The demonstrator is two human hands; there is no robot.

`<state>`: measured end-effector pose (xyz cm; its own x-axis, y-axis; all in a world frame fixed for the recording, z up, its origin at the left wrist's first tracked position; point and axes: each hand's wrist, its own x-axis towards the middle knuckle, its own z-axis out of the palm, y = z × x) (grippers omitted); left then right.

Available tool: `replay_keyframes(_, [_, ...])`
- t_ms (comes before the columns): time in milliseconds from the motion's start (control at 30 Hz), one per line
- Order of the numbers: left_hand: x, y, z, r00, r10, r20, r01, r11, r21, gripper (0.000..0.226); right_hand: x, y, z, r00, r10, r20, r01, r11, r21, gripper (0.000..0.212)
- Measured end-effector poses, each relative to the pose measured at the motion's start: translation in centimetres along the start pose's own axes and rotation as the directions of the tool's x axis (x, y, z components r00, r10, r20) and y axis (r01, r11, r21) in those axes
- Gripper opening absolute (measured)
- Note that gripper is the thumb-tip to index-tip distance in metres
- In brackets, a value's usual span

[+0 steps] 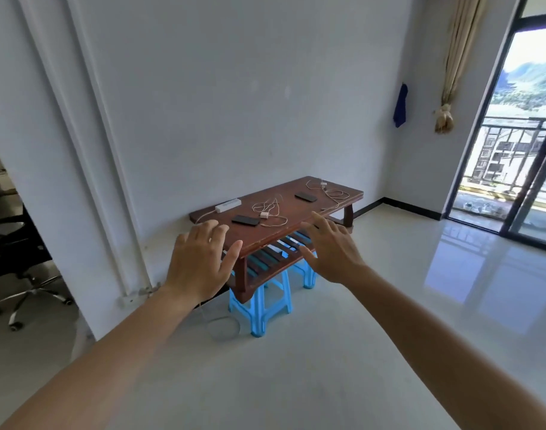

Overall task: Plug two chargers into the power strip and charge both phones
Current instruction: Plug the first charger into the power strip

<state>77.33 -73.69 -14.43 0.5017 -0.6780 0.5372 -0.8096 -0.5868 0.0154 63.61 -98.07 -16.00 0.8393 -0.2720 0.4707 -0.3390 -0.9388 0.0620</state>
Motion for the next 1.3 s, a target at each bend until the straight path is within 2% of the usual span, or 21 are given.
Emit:
replay_keyframes(100, [8.0,-1.9,3.9,1.000,0.009,0.023,-0.008,1.000,-0.009,0.068,7.2,2.6,3.5,0.999,-0.030,0.027,0.031,0.999,-0.041,0.055])
replay_keyframes(233, [18.3,-3.0,9.6,0.997,0.029,0.072,-0.027,0.999,-0.017,0.069,15.1,7.4,7.1,1.000,-0.024,0.017,0.024,1.000,-0.012,0.055])
replay_keyframes(467, [30.3,-3.9,25.6,0.979,0.088,0.182,-0.084,0.996,-0.028,0.068,25.2,17.7,19.1,0.993,0.066,0.093,-0.066,0.998,-0.002,0.058])
replay_keyframes(633, [39.1,-4.7,36.2,0.951,0.007,0.308,-0.018,0.999,0.033,0.070,34.3,24.8,28.4,0.974,0.084,0.210,-0.091,0.995,0.025,0.061])
replay_keyframes(767, [45.1,-6.5,41.6,0.940,-0.054,0.336,0.030,0.997,0.076,0.068,43.1,28.8,33.6,0.961,-0.003,0.278,-0.013,0.998,0.057,0.061])
replay_keyframes(967, [50.9,-10.7,47.9,0.910,-0.160,0.382,0.132,0.986,0.098,0.057,55.0,29.6,41.1,0.934,-0.100,0.342,0.038,0.982,0.184,0.053])
replay_keyframes(1100, [52.8,-14.1,53.2,0.876,-0.227,0.427,0.194,0.974,0.119,0.054,60.2,28.0,47.7,0.889,-0.194,0.415,0.104,0.967,0.231,0.056])
replay_keyframes(1200, [53.1,-16.7,57.7,0.832,-0.309,0.461,0.292,0.950,0.110,0.052,62.6,26.5,53.1,0.836,-0.240,0.493,0.119,0.957,0.264,0.057])
replay_keyframes(1300, [52.6,-18.6,62.0,0.751,-0.406,0.520,0.423,0.901,0.094,0.047,63.7,25.0,58.1,0.744,-0.313,0.590,0.149,0.939,0.310,0.056])
